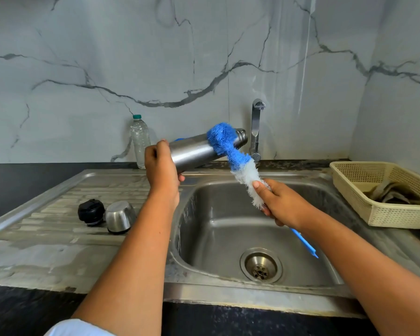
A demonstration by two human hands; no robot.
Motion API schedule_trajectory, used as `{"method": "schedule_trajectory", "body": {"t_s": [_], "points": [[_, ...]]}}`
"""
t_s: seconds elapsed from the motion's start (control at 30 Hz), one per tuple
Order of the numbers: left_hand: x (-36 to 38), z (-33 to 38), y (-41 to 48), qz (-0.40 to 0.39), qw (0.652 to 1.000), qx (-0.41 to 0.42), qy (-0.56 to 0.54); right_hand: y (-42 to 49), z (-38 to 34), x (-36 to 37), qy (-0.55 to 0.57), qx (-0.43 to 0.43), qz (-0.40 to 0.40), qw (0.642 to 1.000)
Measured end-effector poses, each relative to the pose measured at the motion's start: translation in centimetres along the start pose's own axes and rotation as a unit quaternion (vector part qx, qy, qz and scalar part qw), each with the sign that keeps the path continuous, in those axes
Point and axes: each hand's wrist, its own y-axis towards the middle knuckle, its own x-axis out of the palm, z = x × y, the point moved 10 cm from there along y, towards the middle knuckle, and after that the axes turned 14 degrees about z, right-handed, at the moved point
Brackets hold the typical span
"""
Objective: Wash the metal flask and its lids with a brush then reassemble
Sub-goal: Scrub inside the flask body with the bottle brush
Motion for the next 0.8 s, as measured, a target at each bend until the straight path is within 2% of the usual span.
{"method": "schedule_trajectory", "body": {"t_s": [0.1, 0.27, 0.4, 0.57, 0.7, 0.8], "points": [[-0.9, -0.1, 0.5, 0.040, 0.998, -0.028, -0.033, -0.4, 0.0, 0.5, -0.002, 0.002, -0.022, 1.000], [0.3, -0.5, -0.1, -0.012, 1.000, -0.021, 0.000, -0.3, -0.9, 0.9, -0.014, -0.017, -0.009, 1.000], [-0.8, -1.0, 0.6, 0.030, 0.998, -0.056, -0.024, -0.8, -0.6, 1.5, -0.039, -0.018, -0.030, 0.999], [0.2, -0.5, 0.1, -0.003, 1.000, -0.017, -0.001, -0.4, -1.8, 1.2, -0.051, -0.043, 0.020, 0.998], [-0.8, -0.3, 1.0, 0.031, 0.999, -0.021, -0.018, -1.0, -1.1, 1.9, -0.056, -0.027, -0.014, 0.998], [-0.3, -0.2, 0.4, 0.015, 1.000, 0.001, -0.002, -0.8, -1.3, 1.9, -0.050, -0.027, 0.004, 0.998]]}}
